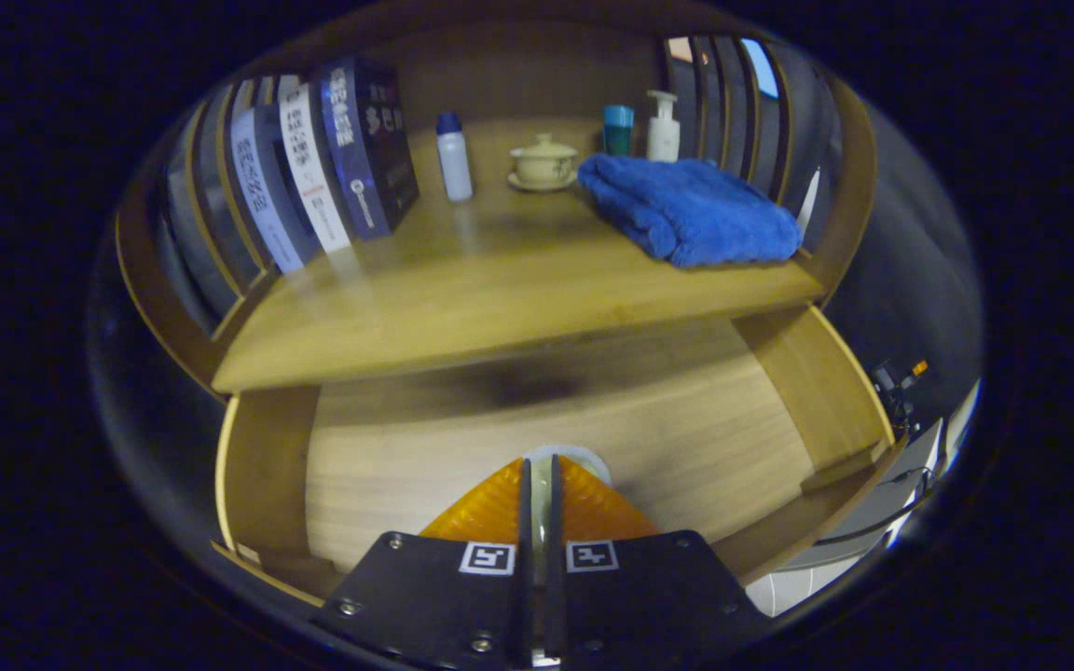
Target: Pull open the drawer, take out the items inside it, and place them on the countertop above the cabinet.
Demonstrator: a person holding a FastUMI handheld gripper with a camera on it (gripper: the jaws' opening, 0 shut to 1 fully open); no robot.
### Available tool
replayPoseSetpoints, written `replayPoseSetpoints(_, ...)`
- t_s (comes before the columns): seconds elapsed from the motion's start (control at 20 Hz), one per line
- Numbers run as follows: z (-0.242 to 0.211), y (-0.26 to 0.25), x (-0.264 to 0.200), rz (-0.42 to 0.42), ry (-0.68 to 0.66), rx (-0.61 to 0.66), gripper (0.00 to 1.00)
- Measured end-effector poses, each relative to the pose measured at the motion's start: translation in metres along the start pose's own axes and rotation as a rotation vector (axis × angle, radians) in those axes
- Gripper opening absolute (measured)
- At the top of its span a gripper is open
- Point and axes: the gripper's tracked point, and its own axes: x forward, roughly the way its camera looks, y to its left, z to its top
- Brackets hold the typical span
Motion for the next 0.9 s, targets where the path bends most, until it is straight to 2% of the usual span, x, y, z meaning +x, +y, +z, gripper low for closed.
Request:
replayPoseSetpoints(0.25, 0.003, -0.008, 0.003, -0.023, 0.004, 0.006, 0.06)
replayPoseSetpoints(0.35, 0.002, -0.014, 0.005, -0.067, 0.006, -0.004, 0.06)
replayPoseSetpoints(0.45, -0.002, -0.024, 0.006, -0.106, 0.027, -0.034, 0.38)
replayPoseSetpoints(0.5, -0.004, -0.025, 0.006, -0.115, 0.035, -0.04, 0.42)
replayPoseSetpoints(0.75, -0.027, -0.024, 0.016, -0.118, 0.111, -0.014, 0.42)
replayPoseSetpoints(0.8, -0.02, -0.017, 0.015, -0.091, 0.087, -0.013, 0.42)
replayPoseSetpoints(0.85, -0.019, -0.014, 0.017, -0.085, 0.075, -0.024, 0.16)
replayPoseSetpoints(0.9, -0.019, -0.022, 0.018, -0.101, 0.068, -0.032, 0.16)
